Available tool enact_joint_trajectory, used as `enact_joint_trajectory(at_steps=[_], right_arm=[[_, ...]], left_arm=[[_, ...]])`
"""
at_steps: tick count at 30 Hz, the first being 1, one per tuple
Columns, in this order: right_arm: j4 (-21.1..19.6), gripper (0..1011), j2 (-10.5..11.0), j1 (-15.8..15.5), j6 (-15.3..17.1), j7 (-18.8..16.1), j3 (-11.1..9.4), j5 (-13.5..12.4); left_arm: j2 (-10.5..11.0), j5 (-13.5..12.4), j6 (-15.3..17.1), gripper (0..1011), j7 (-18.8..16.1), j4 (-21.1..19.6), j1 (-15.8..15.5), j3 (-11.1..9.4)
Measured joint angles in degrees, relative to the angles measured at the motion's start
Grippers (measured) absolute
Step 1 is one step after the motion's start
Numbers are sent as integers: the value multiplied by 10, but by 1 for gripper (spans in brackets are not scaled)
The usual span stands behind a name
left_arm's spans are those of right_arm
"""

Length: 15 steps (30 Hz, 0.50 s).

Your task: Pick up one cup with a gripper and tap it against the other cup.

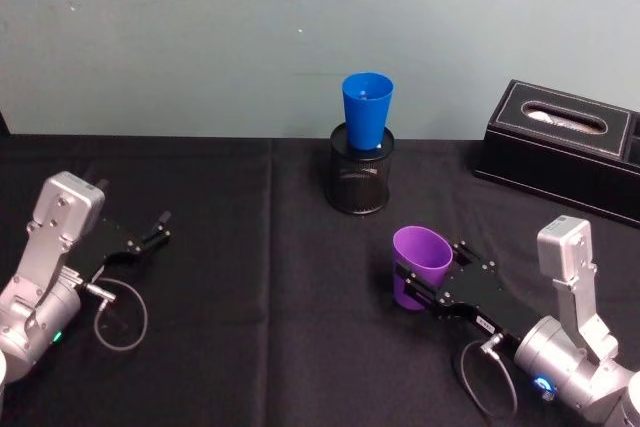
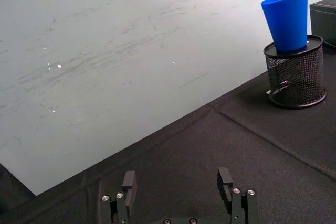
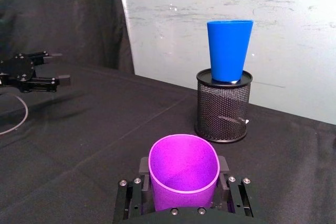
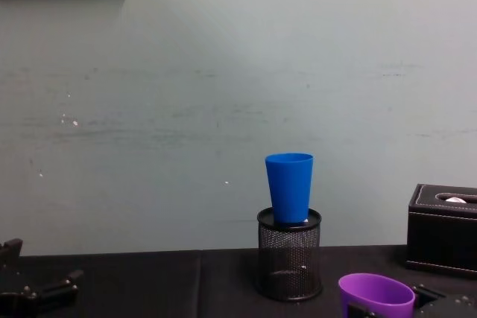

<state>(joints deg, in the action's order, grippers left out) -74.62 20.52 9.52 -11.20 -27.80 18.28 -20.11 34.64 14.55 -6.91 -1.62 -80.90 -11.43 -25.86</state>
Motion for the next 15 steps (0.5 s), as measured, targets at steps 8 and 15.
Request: enact_joint_trajectory(at_steps=[8, 15], right_arm=[[14, 731, -5, 6, -8, -5, 1, 0], [22, 731, -8, 9, -11, -6, 2, 0]], left_arm=[[0, 0, 0, 1011, 0, 0, 0, 0], [0, 0, 0, 1012, 0, 0, 0, 0]])
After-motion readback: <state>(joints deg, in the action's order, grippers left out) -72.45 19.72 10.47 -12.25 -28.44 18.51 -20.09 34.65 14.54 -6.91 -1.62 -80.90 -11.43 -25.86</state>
